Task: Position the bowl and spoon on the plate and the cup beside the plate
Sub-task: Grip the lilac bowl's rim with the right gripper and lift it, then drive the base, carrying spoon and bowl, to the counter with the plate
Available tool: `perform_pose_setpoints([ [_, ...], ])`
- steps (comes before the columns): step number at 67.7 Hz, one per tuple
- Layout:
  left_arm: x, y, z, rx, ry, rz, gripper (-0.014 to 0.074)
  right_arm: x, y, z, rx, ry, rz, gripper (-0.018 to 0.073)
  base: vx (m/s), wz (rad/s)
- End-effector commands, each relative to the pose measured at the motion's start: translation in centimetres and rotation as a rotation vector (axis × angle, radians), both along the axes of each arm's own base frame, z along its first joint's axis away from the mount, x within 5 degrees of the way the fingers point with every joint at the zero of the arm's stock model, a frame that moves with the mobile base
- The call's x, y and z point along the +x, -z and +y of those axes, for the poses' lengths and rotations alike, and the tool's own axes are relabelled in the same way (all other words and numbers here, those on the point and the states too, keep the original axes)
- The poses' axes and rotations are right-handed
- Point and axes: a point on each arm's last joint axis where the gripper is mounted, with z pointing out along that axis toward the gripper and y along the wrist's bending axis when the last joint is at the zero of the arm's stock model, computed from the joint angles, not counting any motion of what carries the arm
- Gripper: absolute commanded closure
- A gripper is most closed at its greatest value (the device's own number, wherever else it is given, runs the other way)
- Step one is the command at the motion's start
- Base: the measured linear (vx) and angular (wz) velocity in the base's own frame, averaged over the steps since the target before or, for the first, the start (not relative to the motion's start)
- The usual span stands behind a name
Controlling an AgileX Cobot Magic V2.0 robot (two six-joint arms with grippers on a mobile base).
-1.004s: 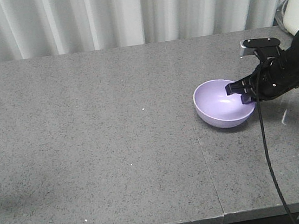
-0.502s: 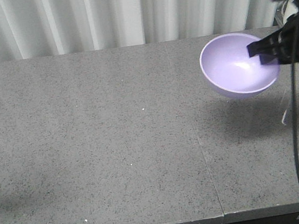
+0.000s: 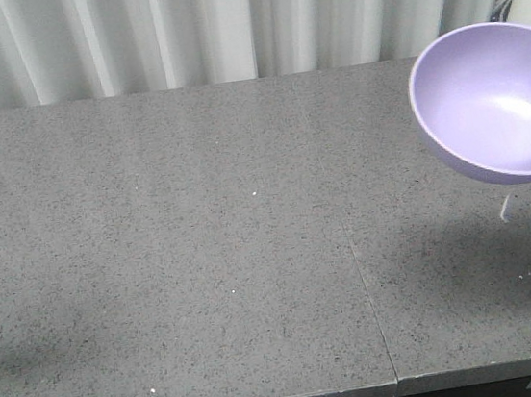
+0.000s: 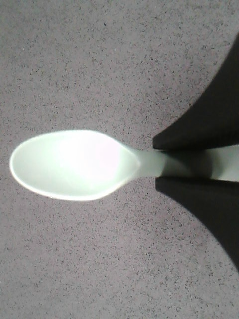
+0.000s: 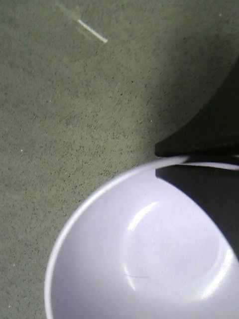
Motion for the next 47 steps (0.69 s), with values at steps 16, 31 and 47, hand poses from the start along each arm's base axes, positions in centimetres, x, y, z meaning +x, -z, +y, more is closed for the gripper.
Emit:
perform_pose_setpoints([
  [16, -0.4, -1.3, -0.1, -0.004, 0.004, -0.091, 0.0603, -4.1, -2.9, -0.5, -0.011, 0.055, -0.105, 0.0566, 0.00, 0.00],
  [31, -0.4, -1.3, -0.1, -0.004, 0.004, -0.091, 0.0603, -4.2, -2.8, -0.5, -0.010, 0.054, -0.097, 0.0566, 0.00, 0.00],
  [47, -0.4, -1.3, -0.1, -0.004, 0.004, -0.091, 0.0603, -4.2, -2.8, -0.5, -0.010, 0.054, -0.096, 0.0566, 0.00, 0.00],
])
